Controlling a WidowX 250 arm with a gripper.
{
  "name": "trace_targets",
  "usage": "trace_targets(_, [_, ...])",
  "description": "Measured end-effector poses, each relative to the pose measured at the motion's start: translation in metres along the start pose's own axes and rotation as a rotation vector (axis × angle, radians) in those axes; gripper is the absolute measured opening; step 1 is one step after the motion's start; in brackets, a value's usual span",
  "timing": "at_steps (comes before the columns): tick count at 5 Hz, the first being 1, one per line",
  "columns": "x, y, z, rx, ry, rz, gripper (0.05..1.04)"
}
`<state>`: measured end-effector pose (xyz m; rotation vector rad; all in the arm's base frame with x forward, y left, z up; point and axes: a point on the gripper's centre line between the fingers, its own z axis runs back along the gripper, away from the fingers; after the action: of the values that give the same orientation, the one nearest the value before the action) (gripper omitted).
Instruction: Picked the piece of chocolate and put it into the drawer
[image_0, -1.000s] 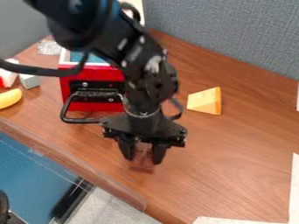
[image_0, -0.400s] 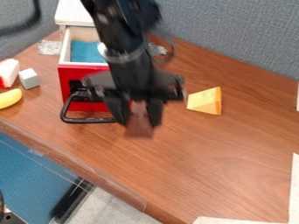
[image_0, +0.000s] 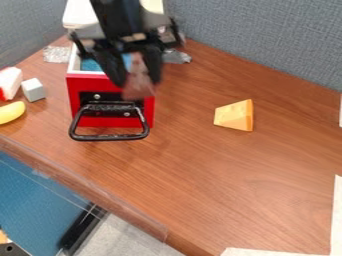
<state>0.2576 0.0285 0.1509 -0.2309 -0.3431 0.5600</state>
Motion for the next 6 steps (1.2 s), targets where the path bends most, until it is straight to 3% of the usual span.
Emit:
trace_targets(2, [0.049, 0.037, -0.018, 0.048, -0.003, 0.122, 0.557])
trace_targets(6, [0.096, 0.053, -0.052, 0.114, -0.025, 0.203, 0.557])
